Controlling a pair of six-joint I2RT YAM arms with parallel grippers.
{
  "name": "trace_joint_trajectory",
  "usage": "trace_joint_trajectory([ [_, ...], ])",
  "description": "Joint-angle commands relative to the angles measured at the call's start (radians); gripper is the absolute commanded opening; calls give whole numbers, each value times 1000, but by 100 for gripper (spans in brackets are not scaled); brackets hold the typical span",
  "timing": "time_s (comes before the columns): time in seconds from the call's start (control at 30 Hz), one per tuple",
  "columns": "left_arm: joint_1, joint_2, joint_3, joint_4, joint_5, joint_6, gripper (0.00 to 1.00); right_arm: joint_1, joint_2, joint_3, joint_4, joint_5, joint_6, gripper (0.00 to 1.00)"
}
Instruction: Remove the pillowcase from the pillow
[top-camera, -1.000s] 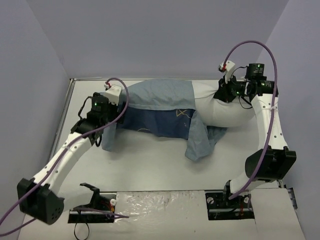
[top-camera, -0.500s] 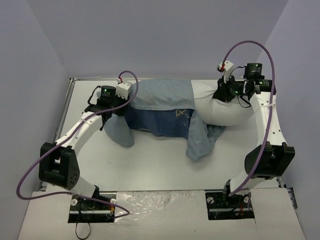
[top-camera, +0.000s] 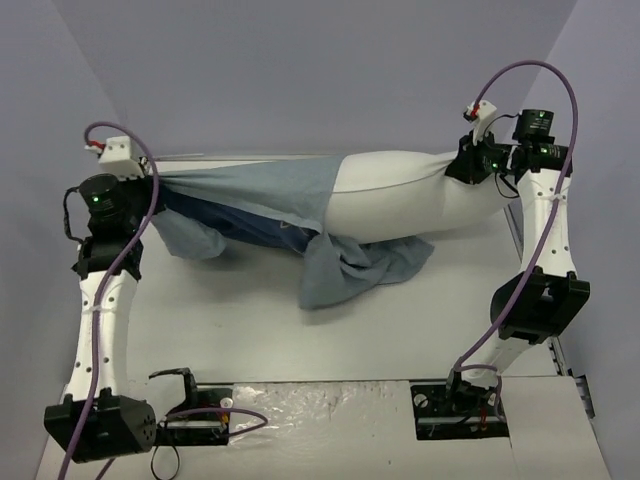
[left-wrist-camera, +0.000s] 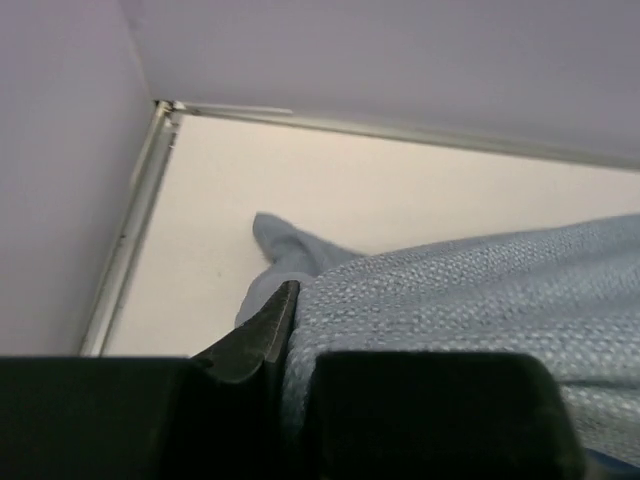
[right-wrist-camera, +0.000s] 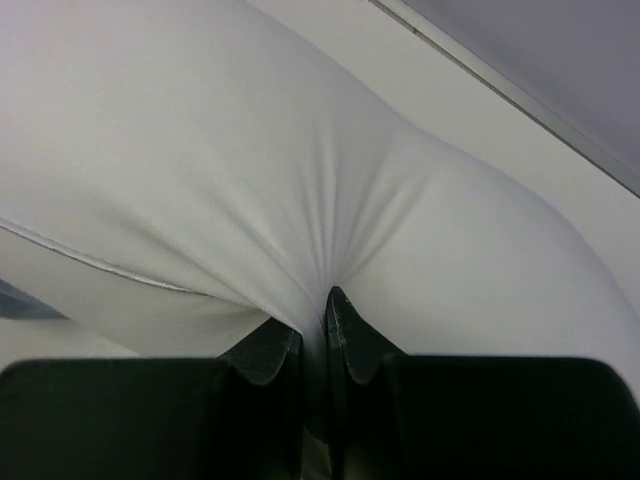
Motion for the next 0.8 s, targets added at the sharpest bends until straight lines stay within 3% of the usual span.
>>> trace_joint_trajectory([
  [0.0, 112, -83, 39, 82, -87, -117, 2, -62, -13, 110, 86, -53, 52, 0],
  [0.13, 190, -95, 71, 46, -180, -155, 2, -109, -24, 84, 84, -53, 37, 0],
  [0.33, 226, -80, 67, -20, -259, -207, 2, -141, -65, -161, 89, 53, -107, 0],
  [0.47, 224, -65, 67, -52, -222, -221, 2, -189, -67, -297, 86, 90, -198, 0],
  [0.6, 222, -71, 58, -70, -248, -211, 2, -243, -84, -348, 84, 98, -325, 0],
  [0.77, 221, -64, 65, -68, -240, -208, 2, -274, -71, -330, -64, 30, -503, 0],
])
